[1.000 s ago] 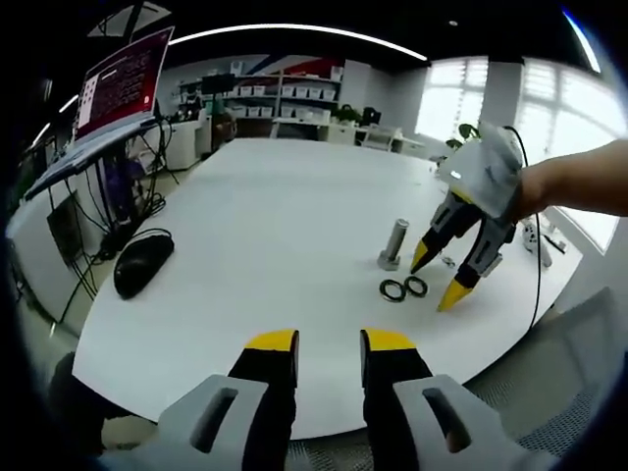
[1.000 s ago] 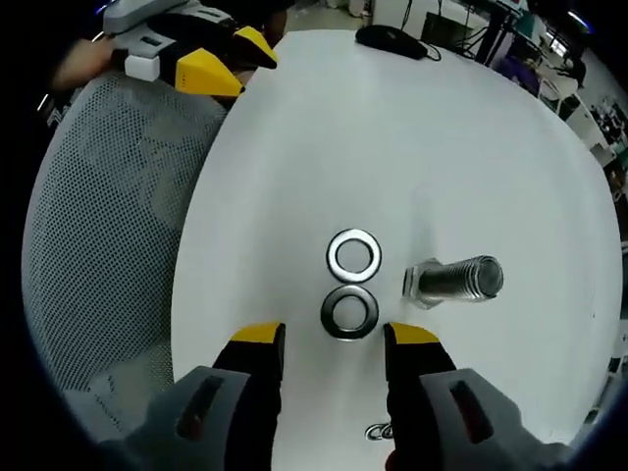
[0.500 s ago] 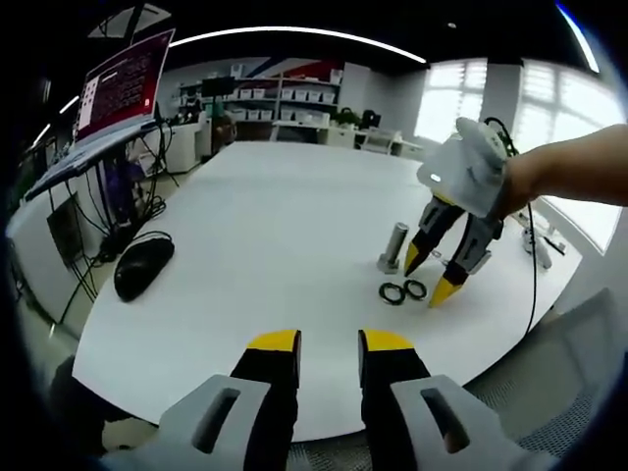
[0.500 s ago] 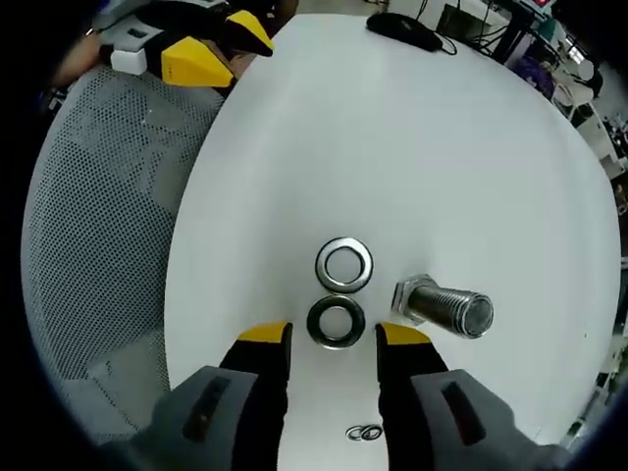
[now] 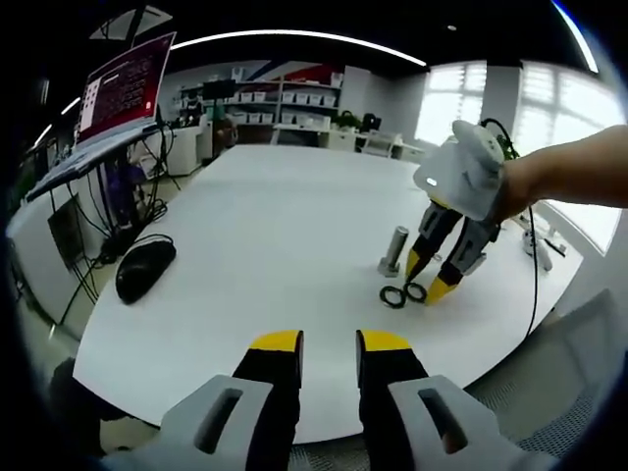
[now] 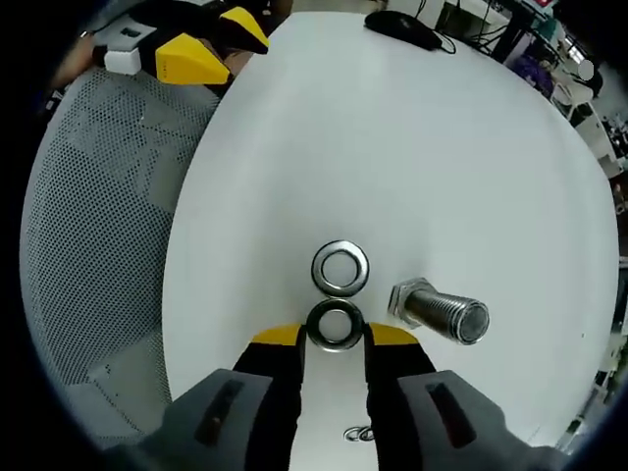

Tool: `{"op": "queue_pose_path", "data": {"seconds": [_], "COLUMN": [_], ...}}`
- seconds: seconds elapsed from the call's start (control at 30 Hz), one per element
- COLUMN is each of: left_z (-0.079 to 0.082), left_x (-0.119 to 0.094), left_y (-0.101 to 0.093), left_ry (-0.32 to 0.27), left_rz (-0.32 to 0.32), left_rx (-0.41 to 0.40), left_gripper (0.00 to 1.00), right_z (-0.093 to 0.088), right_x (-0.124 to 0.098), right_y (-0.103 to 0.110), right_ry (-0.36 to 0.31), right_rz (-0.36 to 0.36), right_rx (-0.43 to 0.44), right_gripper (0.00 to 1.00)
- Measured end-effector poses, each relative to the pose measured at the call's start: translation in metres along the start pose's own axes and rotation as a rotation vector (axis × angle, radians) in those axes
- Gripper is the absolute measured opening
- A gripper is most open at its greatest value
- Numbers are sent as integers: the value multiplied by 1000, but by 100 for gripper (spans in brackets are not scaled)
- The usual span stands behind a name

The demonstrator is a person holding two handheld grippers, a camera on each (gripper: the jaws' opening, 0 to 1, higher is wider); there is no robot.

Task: Place the washer onto the threaded stud by aligning its center hole with the stud, sliding it down to the base, and recovering from edge contact or off-axis alignment until the washer reaches the visible bottom stop.

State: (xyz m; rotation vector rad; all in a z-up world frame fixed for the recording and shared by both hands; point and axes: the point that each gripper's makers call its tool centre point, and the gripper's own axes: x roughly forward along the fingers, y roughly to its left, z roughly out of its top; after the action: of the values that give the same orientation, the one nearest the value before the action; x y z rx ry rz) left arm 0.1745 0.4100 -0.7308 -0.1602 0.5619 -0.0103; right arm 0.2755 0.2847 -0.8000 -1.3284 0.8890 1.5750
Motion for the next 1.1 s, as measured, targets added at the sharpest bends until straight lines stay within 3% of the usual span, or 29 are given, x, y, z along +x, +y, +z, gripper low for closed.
{"op": "queue_pose_path", "data": {"seconds": [0.6, 0.7, 0.83, 1.1], "left_z": [-1, -2, 0, 0], "left_x": [0, 0, -1, -1], "left_y": [-1, -2, -1, -2], "left_ry": [5, 11, -3, -3], "left_rz": [-2, -7, -3, -8], "left_rx": [-6, -2, -9, -11], "left_gripper": [18, 18, 18, 18], "right_z": [1, 3, 5, 5], "right_x": [0, 1, 0, 0], "right_y": [-3, -4, -3, -1], "right_ry": [-27, -89, -158, -146], "right_rz": [-6, 4, -3, -25], "right_rx": [-18, 42, 47, 70], "right_gripper": [29, 29, 26, 25]}}
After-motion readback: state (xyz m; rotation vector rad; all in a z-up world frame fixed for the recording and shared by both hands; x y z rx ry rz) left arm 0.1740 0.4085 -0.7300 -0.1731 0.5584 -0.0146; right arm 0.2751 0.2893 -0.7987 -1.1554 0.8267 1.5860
